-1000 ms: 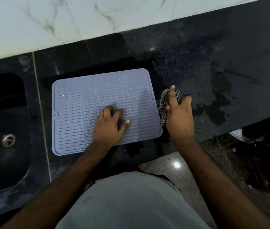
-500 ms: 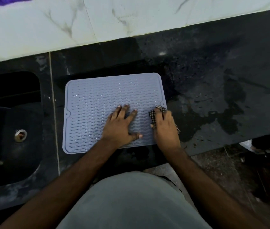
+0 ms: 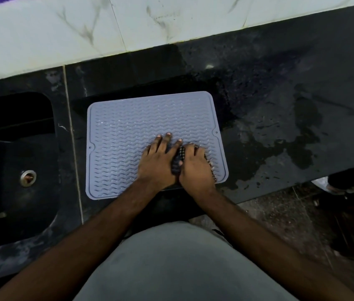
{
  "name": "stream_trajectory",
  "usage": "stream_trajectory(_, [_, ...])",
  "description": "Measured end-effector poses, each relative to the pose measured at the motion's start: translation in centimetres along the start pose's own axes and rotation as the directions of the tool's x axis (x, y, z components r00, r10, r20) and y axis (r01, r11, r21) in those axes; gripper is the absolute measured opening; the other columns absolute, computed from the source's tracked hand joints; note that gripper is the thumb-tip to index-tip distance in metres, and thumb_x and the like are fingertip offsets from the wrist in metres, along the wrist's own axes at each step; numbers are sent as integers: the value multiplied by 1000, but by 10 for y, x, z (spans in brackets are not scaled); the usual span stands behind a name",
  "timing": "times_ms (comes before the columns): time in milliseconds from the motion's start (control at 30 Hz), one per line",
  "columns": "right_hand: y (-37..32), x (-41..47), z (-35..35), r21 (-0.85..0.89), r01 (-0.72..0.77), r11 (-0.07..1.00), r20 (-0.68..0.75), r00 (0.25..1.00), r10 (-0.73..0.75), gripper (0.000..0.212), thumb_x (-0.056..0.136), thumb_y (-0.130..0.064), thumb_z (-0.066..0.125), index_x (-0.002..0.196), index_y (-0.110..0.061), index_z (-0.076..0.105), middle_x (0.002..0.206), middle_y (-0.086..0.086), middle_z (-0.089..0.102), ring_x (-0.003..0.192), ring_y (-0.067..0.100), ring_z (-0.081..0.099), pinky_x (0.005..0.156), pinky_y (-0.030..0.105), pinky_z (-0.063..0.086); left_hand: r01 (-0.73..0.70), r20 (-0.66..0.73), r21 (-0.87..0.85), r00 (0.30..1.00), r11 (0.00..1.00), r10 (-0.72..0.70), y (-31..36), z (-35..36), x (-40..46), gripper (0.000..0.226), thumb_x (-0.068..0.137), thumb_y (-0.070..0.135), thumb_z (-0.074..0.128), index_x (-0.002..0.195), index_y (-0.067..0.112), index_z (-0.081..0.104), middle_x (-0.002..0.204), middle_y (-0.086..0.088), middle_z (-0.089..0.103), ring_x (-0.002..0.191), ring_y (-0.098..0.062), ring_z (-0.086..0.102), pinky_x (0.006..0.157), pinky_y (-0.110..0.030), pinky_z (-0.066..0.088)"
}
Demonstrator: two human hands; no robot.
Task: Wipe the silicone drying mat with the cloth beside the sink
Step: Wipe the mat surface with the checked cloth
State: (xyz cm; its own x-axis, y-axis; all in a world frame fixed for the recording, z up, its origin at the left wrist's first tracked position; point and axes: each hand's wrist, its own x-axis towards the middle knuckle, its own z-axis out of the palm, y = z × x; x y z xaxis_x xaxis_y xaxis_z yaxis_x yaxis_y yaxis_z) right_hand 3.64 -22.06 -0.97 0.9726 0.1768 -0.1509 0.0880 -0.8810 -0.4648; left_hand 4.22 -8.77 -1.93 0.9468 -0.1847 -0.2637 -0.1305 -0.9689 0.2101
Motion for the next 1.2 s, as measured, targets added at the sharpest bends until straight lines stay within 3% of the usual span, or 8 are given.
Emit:
stream_trajectory(100, [2,2,1,65,-45,997,-10,999,46,44,86,-7,56,128,-4,46,120,19,50,100,33,59,82,42,55,-18,39,-38,999,999,20,-9,-4,-6,95,84,75,46,161,34,8,170,-4,-2,156,-28,2,123,-47,9])
stream_trajectory(267, [7,6,0,45,-98,994,-16,995,98,48,89,-19,57,132,-4,42,120,18,52,99,37,61,78,47,55,128,-3,-13,992,992,-128,-67,-10,-40,130,54,104,32,161,35,7,169,-5,2,155,-30,2,124,-52,10])
stream_trajectory(367, [-1,8,4,-35,-121,992,-39,992,120,47,87,-20,57,129,-1,45,118,20,54,100,39,60,76,46,53,156,7,-57,988,986,-156,-82,-3,-50,128,56,104,37,160,40,-2,170,3,-7,156,-26,-5,125,-53,5])
stream_trajectory(533, [-31,3,13,-163,-116,980,-86,991,103,46,84,-20,61,124,0,50,112,19,59,84,33,66,60,36,53,170,-21,-99,985,981,-173,-80,2,-48,130,55,103,47,160,40,3,170,5,-6,156,-23,-6,125,-51,1])
stream_trajectory(733, [-65,2,31,-104,-65,992,52,996,71,51,87,-22,57,133,-6,40,125,19,52,97,38,65,78,47,56,151,-11,-86,988,985,-152,-84,6,-49,122,61,96,41,159,38,-3,169,4,-12,156,-25,-9,124,-52,-2])
stream_trajectory(933, [-56,6,28,-33,-9,999,84,996,12,43,90,-22,58,129,-10,41,122,17,51,97,40,64,77,47,54,94,57,-36,994,995,-92,-97,-4,-53,124,66,96,45,160,34,-6,169,2,-13,155,-27,-9,124,-55,1])
stream_trajectory(1200, [-65,10,24,-53,-57,997,102,993,63,44,91,-21,59,128,-6,42,122,21,54,103,42,61,83,46,51,106,-15,-28,994,994,-107,-119,4,-79,119,66,98,38,160,39,-4,169,6,-10,156,-24,-5,124,-55,7])
